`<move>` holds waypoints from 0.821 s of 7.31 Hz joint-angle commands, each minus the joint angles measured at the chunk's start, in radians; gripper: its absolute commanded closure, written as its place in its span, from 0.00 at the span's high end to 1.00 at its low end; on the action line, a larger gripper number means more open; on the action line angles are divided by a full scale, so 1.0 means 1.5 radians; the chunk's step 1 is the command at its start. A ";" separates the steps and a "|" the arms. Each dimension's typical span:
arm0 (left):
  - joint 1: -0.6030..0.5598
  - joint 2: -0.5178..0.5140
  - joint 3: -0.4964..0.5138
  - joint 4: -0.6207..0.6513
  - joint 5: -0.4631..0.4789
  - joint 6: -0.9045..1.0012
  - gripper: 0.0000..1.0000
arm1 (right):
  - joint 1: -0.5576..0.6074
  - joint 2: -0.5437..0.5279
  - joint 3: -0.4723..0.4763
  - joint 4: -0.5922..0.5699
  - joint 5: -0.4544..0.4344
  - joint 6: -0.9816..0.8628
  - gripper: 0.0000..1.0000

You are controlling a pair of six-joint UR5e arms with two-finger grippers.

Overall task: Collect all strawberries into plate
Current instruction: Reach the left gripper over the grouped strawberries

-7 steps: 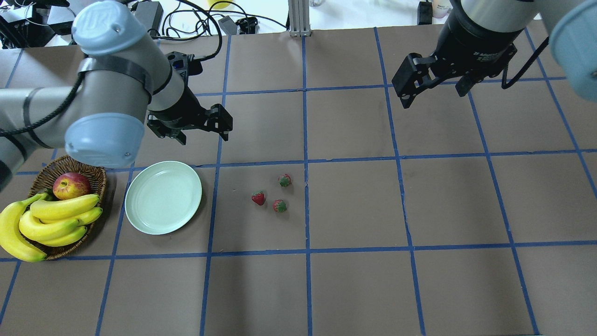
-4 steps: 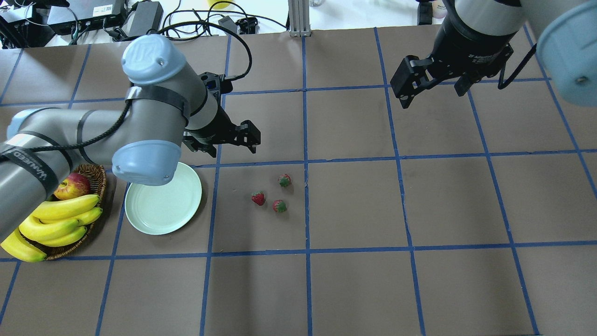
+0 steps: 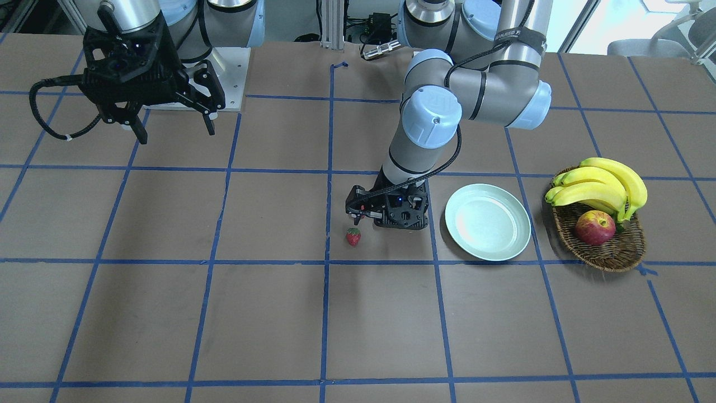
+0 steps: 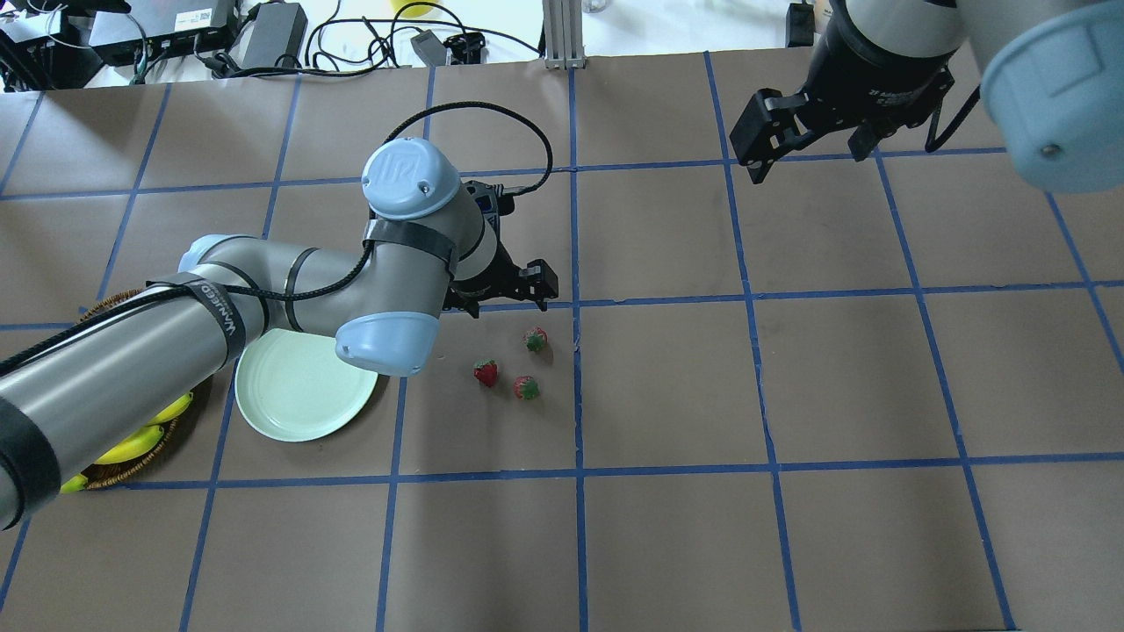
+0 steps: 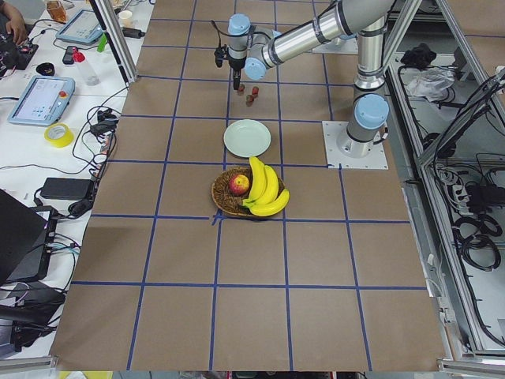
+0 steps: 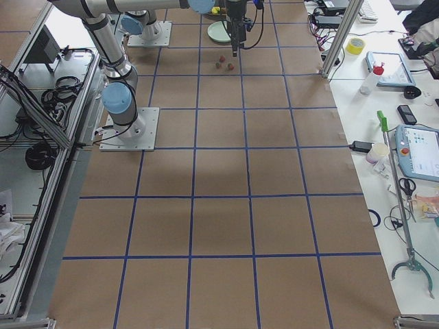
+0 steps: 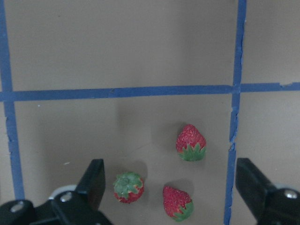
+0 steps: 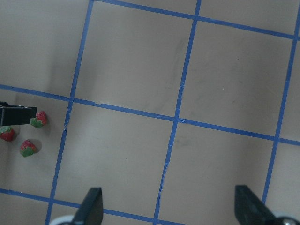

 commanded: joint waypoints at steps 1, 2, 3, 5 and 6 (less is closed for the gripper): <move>-0.019 -0.042 0.000 0.046 0.000 -0.015 1.00 | -0.003 -0.010 -0.003 -0.001 -0.002 0.001 1.00; -0.019 -0.054 0.000 0.049 0.000 -0.014 1.00 | -0.001 -0.011 -0.002 0.000 -0.015 0.000 1.00; -0.019 -0.059 0.000 0.048 0.000 -0.010 0.97 | 0.000 -0.011 -0.001 0.000 -0.018 0.000 1.00; -0.019 -0.063 -0.002 0.039 0.000 -0.008 0.89 | 0.000 -0.012 -0.001 0.000 -0.017 0.000 1.00; -0.019 -0.063 -0.002 0.025 0.000 -0.007 0.86 | 0.001 -0.012 0.004 -0.001 -0.015 0.000 1.00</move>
